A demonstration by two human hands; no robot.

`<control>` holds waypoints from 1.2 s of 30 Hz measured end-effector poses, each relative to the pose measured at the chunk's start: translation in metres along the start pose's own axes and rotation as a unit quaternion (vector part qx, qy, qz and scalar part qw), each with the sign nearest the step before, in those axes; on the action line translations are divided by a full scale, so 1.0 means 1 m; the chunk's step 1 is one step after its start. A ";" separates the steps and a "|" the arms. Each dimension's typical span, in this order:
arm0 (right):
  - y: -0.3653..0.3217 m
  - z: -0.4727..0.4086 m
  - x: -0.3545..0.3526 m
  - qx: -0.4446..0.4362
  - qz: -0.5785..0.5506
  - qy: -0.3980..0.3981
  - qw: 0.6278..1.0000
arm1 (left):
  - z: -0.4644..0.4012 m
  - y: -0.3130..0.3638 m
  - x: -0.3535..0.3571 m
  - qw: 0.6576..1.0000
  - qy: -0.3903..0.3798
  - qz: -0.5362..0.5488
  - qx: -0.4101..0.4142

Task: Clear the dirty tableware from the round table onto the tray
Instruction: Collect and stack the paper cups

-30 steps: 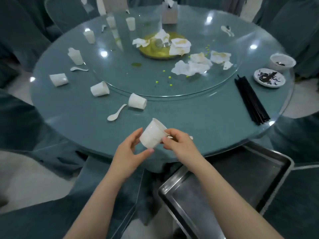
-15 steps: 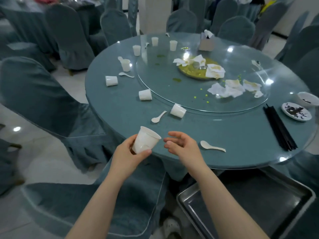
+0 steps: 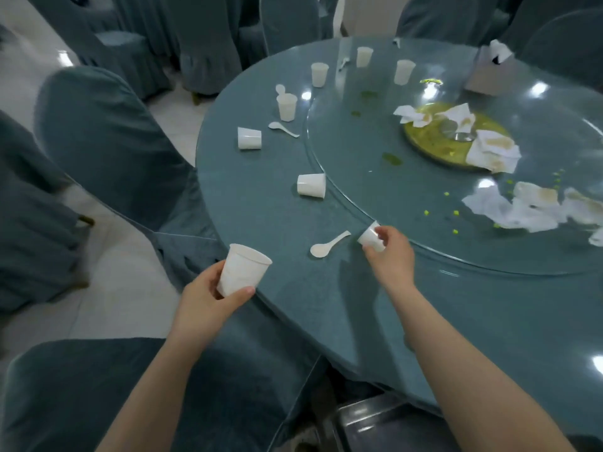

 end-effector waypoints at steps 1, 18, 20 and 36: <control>0.003 -0.012 0.005 -0.010 0.040 -0.009 0.999 | -0.001 -0.002 -0.002 1.000 0.012 -0.001 -0.007; -0.028 0.032 0.027 -0.106 0.037 -0.056 0.992 | 0.044 -0.023 -0.069 0.996 0.079 0.043 -0.015; -0.051 0.067 0.027 -0.124 -0.013 -0.063 0.990 | 0.058 -0.026 -0.086 0.995 0.073 0.061 -0.002; -0.328 0.299 0.075 -0.205 -0.362 -0.265 0.870 | 0.165 -0.082 -0.287 0.995 0.044 0.032 0.080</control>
Point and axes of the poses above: each hand's wrist, its own z-axis away from the middle knuckle, its own x-axis out of the palm, y = z × x, the point moved 3 cm from there along -z, towards the middle knuckle, and after that the axes turned 7 degrees about -x, right-handed, at the moved point
